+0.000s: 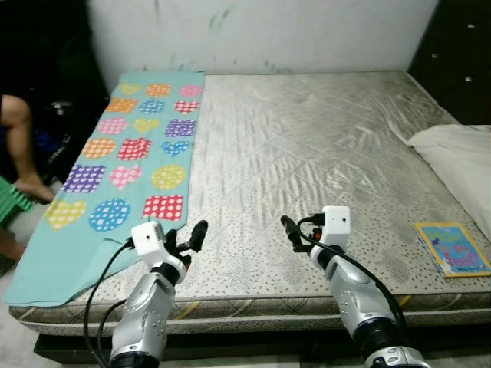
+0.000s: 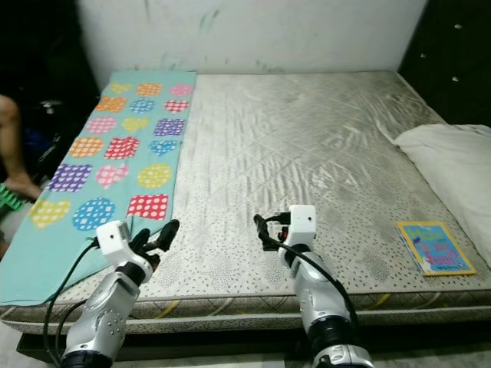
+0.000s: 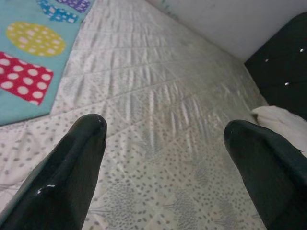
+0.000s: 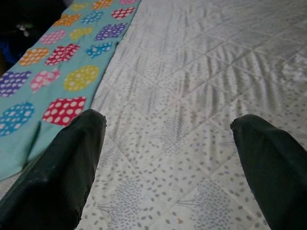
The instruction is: Clean up the room
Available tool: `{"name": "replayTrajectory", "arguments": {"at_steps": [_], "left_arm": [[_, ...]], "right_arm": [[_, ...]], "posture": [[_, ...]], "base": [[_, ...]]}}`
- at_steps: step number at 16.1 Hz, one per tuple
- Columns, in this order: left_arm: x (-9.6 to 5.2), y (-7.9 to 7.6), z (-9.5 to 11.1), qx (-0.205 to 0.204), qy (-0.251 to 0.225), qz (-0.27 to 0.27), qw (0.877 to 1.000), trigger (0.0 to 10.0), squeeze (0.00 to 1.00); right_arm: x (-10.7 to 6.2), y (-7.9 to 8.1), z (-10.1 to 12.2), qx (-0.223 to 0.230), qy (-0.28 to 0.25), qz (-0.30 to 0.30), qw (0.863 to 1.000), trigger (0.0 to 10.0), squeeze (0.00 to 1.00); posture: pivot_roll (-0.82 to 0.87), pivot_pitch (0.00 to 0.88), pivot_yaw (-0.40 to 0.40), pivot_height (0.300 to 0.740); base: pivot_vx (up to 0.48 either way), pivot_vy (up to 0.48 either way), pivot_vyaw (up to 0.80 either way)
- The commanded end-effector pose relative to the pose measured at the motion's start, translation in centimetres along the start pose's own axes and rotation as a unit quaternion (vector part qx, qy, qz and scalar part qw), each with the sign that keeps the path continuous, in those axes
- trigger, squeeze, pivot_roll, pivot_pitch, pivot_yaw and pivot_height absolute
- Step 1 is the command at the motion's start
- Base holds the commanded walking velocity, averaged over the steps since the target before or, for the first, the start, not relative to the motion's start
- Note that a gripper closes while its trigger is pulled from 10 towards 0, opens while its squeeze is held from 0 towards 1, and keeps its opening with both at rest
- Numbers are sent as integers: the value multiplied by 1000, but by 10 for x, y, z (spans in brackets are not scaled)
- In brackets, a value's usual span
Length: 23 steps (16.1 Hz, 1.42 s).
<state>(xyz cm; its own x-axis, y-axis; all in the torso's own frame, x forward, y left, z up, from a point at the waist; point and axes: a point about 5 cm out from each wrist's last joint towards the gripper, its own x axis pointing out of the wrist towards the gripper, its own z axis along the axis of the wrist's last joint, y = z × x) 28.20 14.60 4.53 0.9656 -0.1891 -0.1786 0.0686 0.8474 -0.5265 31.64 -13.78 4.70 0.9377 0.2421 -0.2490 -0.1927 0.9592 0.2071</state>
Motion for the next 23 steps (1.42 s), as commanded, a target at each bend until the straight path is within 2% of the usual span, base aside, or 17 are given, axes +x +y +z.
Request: {"name": "replayTrajectory", "arguments": {"at_steps": [1, 13, 19, 23], "left_arm": [[-2, 6, 2, 4, 1, 6, 1000, 10000, 0], [-1, 6, 1, 5, 5, 8, 1000, 10000, 0], [-2, 3, 1, 6, -2, -6, 1000, 10000, 0], [-2, 3, 2, 6, -2, -8, 1000, 10000, 0]], "right_arm": [[2, 5, 3, 2, -8, 5, 1000, 10000, 0], [2, 5, 3, 1, -8, 6, 1000, 10000, 0], [1, 5, 2, 0, -6, 8, 1000, 10000, 0], [1, 6, 2, 2, -7, 7, 1000, 10000, 0]], "posture": [[-96, 0, 29, 740], [-99, 0, 30, 740], [-100, 0, 30, 740], [-100, 0, 33, 740]], "base": [[0, 379, 0], [0, 461, 0], [0, 0, 0], [255, 0, 0]]}}
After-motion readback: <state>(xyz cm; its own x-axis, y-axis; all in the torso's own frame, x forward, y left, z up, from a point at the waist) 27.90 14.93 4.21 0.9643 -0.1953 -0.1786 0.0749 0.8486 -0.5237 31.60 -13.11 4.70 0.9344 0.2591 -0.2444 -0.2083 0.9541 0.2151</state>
